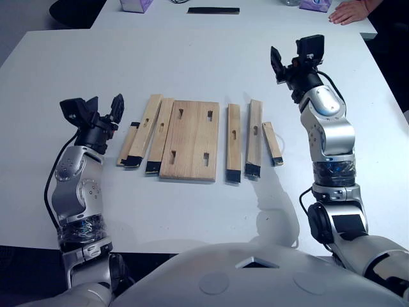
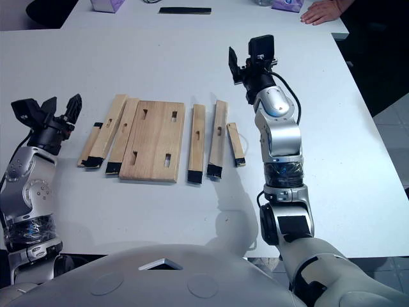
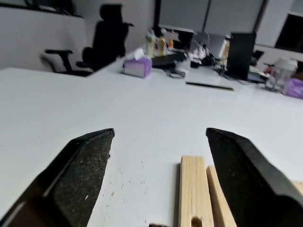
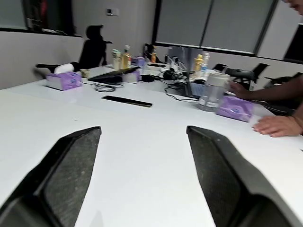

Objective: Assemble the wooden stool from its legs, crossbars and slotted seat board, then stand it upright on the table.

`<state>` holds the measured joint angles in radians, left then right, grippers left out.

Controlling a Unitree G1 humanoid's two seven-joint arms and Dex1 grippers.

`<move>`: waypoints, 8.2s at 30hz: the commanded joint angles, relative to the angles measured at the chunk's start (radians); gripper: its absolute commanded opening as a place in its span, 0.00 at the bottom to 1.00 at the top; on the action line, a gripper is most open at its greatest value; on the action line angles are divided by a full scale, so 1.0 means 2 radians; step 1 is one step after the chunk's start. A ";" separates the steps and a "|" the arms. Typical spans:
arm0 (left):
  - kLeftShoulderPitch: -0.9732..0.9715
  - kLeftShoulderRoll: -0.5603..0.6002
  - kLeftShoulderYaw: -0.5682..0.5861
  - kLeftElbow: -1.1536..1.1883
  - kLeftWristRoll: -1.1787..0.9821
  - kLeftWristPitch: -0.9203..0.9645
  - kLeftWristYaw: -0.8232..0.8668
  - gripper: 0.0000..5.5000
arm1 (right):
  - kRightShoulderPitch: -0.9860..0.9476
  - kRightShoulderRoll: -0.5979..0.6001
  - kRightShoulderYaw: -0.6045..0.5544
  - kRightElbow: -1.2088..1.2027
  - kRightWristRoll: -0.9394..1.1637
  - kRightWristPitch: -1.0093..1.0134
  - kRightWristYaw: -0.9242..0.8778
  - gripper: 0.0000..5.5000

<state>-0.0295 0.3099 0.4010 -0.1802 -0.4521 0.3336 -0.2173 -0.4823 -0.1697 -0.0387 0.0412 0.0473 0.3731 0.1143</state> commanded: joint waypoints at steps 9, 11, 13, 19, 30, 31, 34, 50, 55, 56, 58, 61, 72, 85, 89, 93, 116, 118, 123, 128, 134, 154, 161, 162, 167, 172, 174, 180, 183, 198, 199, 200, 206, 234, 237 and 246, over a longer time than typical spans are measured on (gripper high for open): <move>-0.025 -0.051 -0.034 -0.033 0.046 -0.041 0.069 0.66 | 0.013 0.020 0.006 0.037 -0.028 -0.067 -0.036 0.61; -0.027 -0.057 -0.041 -0.034 0.051 -0.045 0.073 0.66 | 0.012 0.025 0.006 0.034 -0.019 -0.066 -0.027 0.61; -0.030 -0.062 -0.048 -0.033 0.053 -0.047 0.073 0.66 | 0.010 0.028 0.008 0.032 -0.014 -0.062 -0.018 0.61; -0.029 -0.087 -0.068 -0.051 0.052 -0.046 0.082 0.66 | 0.004 0.037 0.018 0.036 -0.008 -0.061 0.000 0.61; -0.048 -0.132 -0.080 -0.065 0.021 -0.033 0.104 0.66 | -0.004 0.043 0.013 0.038 0.000 -0.057 0.004 0.61; -0.048 -0.134 -0.083 -0.064 0.027 -0.035 0.107 0.66 | -0.004 0.042 0.015 0.036 0.000 -0.053 0.007 0.61; -0.048 -0.135 -0.091 -0.066 0.025 -0.033 0.103 0.66 | -0.006 0.041 0.018 0.035 -0.003 -0.052 0.008 0.61; -0.008 0.072 0.004 0.027 0.004 0.055 -0.043 0.66 | 0.016 0.022 0.012 0.044 -0.017 -0.053 0.003 0.61; -0.047 0.122 -0.003 0.149 -0.002 0.091 -0.110 0.66 | 0.013 0.023 0.015 0.050 -0.019 -0.059 -0.003 0.61; -0.054 0.124 -0.010 0.164 -0.003 0.092 -0.123 0.66 | 0.013 0.024 0.016 0.050 -0.019 -0.060 -0.004 0.61; -0.060 0.127 -0.022 0.188 -0.005 0.095 -0.151 0.66 | 0.011 0.025 0.018 0.051 -0.020 -0.062 -0.004 0.61; -0.054 0.133 -0.047 0.211 0.018 0.080 -0.178 0.66 | 0.015 0.025 0.016 0.051 -0.020 -0.064 -0.006 0.61; -0.006 0.144 -0.056 0.190 0.035 0.067 -0.215 0.66 | 0.031 0.029 0.005 0.042 -0.016 -0.059 -0.015 0.61; 0.074 0.139 -0.038 0.087 0.024 0.116 -0.203 0.66 | 0.056 0.032 0.000 0.018 -0.020 -0.052 -0.022 0.61; 0.111 0.126 -0.024 0.041 0.004 0.146 -0.190 0.66 | 0.065 0.032 -0.005 0.012 -0.021 -0.050 -0.026 0.61; 0.129 0.123 -0.020 0.026 -0.005 0.155 -0.185 0.66 | 0.081 0.036 -0.005 -0.004 -0.022 -0.046 -0.032 0.61; 0.159 0.119 0.002 0.008 -0.032 0.170 -0.167 0.66 | 0.112 0.039 -0.003 -0.034 -0.023 -0.030 -0.038 0.61; 0.166 0.120 -0.005 0.009 -0.023 0.170 -0.163 0.66 | 0.112 0.039 -0.003 -0.035 -0.023 -0.029 -0.038 0.61; 0.176 0.126 -0.018 0.017 -0.002 0.162 -0.160 0.51 | 0.114 0.038 -0.002 -0.037 -0.024 -0.027 -0.038 0.60; 0.190 0.140 -0.039 0.005 0.016 0.150 -0.172 0.38 | 0.116 0.038 -0.002 -0.037 -0.024 -0.027 -0.038 0.60; 0.197 0.152 -0.061 0.005 0.044 0.128 -0.174 0.24 | 0.112 0.038 -0.002 -0.034 -0.024 -0.028 -0.038 0.60; -0.141 0.021 -0.029 -0.129 -0.394 0.172 -0.156 0.24 | -0.176 -0.047 -0.108 -0.017 0.399 0.266 0.246 0.60; -0.159 0.047 -0.069 -0.080 -0.399 0.195 -0.243 0.24 | -0.234 -0.128 -0.110 0.023 0.528 0.410 0.367 0.60; -0.154 0.052 -0.071 -0.079 -0.396 0.196 -0.254 0.24 | -0.241 -0.136 -0.105 0.035 0.531 0.421 0.380 0.60; -0.131 0.073 -0.092 -0.072 -0.366 0.195 -0.309 0.24 | -0.256 -0.145 -0.088 0.051 0.527 0.432 0.400 0.60; -0.121 0.079 -0.099 -0.072 -0.350 0.196 -0.325 0.24 | -0.253 -0.139 -0.076 0.039 0.526 0.427 0.411 0.60; -0.115 0.079 -0.101 -0.071 -0.345 0.195 -0.328 0.24 | -0.248 -0.137 -0.065 0.029 0.523 0.424 0.418 0.60; -0.100 0.081 -0.112 -0.083 -0.337 0.197 -0.333 0.24 | -0.235 -0.130 -0.050 0.018 0.515 0.414 0.416 0.53; -0.091 0.088 -0.119 -0.085 -0.327 0.197 -0.342 0.24 | -0.230 -0.129 -0.054 0.013 0.517 0.415 0.410 0.45; -0.088 0.107 -0.115 -0.076 -0.283 0.173 -0.359 0.24 | -0.193 -0.159 -0.027 -0.011 0.480 0.384 0.439 0.24; -0.088 0.109 -0.112 -0.075 -0.280 0.172 -0.360 0.24 | -0.187 -0.164 -0.025 -0.014 0.477 0.380 0.446 0.24; -0.089 0.111 -0.108 -0.073 -0.279 0.171 -0.361 0.24 | -0.181 -0.170 -0.024 -0.018 0.474 0.377 0.453 0.24; -0.088 0.101 -0.117 -0.073 -0.261 0.162 -0.347 0.31 | -0.176 -0.176 -0.023 -0.020 0.471 0.364 0.460 0.24; 0.013 -0.069 -0.063 -0.063 -0.152 -0.001 -0.100 0.48 | -0.096 -0.254 0.130 0.148 0.115 -0.066 0.639 0.24; 0.011 -0.066 -0.060 -0.061 -0.150 -0.001 -0.101 0.48 | -0.090 -0.251 0.129 0.155 0.111 -0.072 0.640 0.24; 0.014 -0.067 -0.060 -0.068 -0.151 0.001 -0.099 0.48 | -0.070 -0.254 0.115 0.119 0.131 -0.036 0.644 0.24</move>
<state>-0.0083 0.1707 0.2806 -0.3019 -0.7511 0.3341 -0.4253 -0.6422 -0.6708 0.1955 0.3109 0.3062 0.2718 1.3957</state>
